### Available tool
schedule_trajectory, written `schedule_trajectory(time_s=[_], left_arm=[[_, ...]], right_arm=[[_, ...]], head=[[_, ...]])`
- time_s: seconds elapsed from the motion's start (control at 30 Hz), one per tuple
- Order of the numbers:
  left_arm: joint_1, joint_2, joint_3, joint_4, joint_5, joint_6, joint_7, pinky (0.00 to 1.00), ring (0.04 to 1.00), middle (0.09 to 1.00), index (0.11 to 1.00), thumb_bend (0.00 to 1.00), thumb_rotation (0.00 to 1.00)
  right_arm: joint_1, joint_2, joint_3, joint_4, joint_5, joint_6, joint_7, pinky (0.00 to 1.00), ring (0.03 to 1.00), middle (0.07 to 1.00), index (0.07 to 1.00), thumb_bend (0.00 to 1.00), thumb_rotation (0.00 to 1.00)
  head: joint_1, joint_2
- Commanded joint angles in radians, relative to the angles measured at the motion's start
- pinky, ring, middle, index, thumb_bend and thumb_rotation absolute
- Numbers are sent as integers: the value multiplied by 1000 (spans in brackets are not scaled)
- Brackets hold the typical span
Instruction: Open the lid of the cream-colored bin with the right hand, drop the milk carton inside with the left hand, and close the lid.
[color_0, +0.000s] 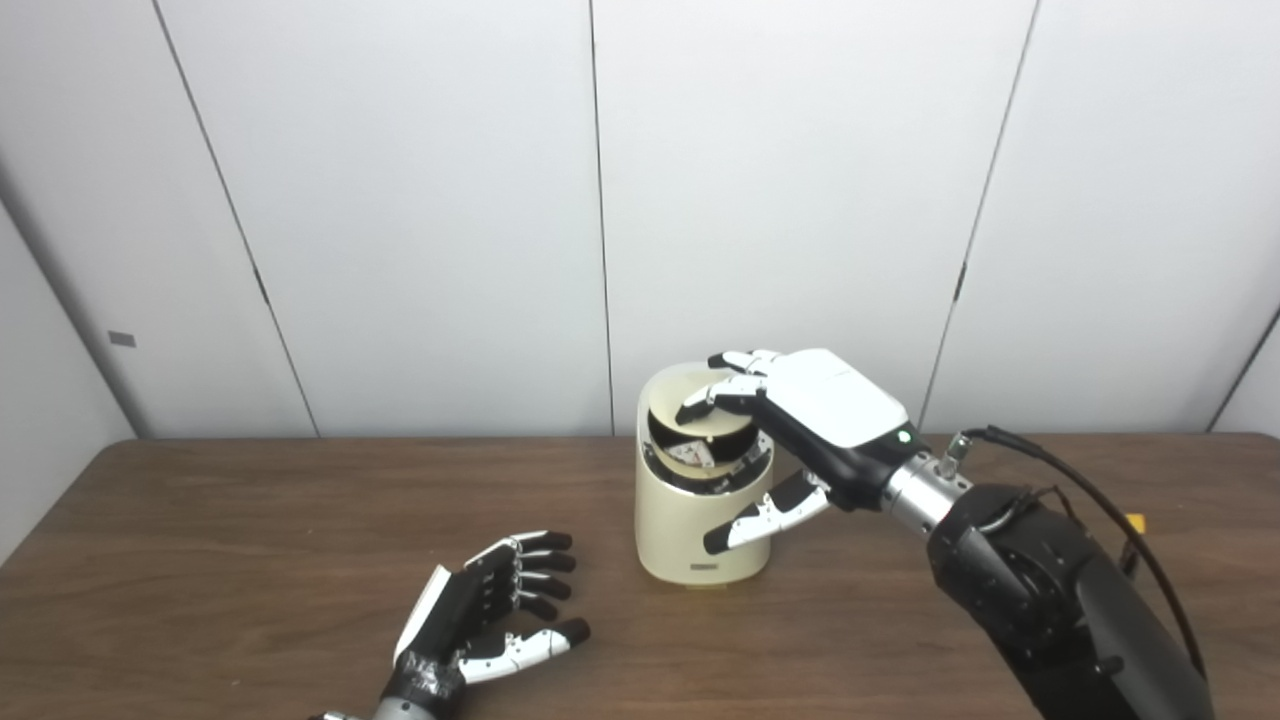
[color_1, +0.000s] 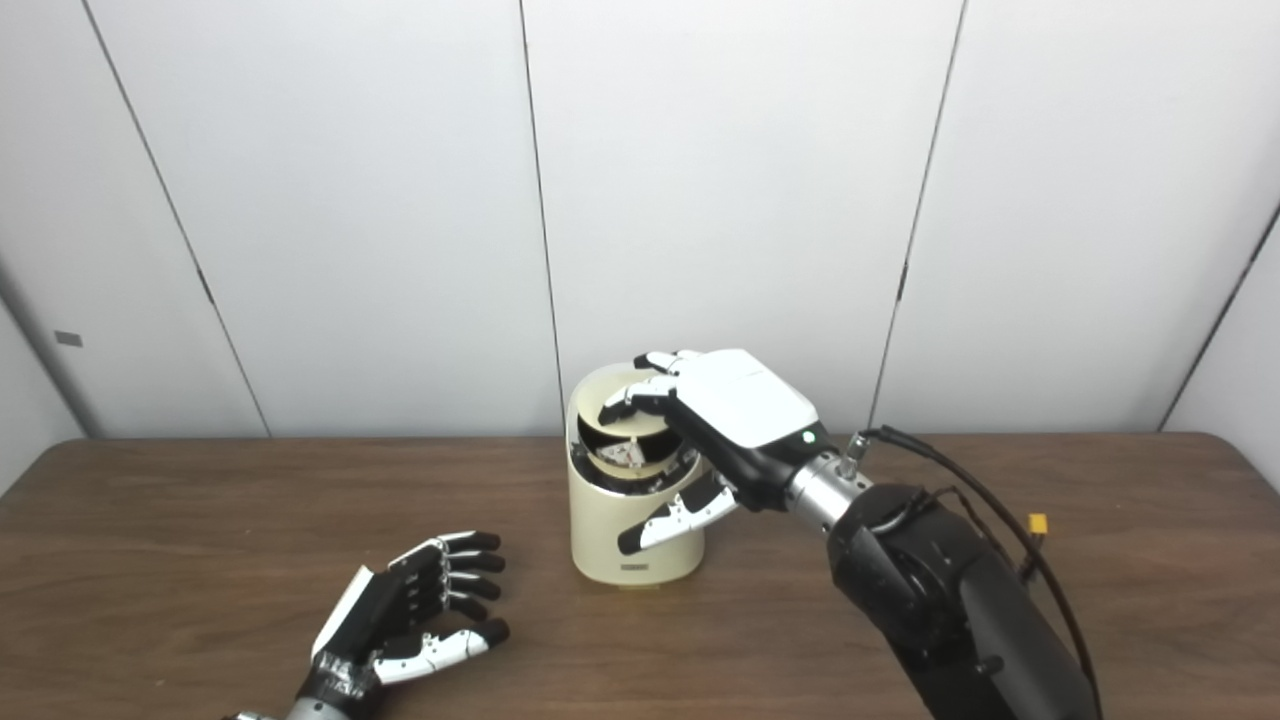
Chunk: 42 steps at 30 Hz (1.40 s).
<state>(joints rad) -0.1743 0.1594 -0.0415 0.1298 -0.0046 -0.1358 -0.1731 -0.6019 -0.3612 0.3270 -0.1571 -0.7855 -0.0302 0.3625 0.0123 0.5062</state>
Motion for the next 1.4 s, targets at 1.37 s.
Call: schedule_trajectory(time_s=[1.37], left_arm=[[8, 14, 2, -89, 11, 28, 1, 566, 631, 711, 774, 748, 158]], right_arm=[[45, -10, 88, 39, -224, 105, 189, 935, 959, 805, 791, 804, 569]], head=[[10, 35]])
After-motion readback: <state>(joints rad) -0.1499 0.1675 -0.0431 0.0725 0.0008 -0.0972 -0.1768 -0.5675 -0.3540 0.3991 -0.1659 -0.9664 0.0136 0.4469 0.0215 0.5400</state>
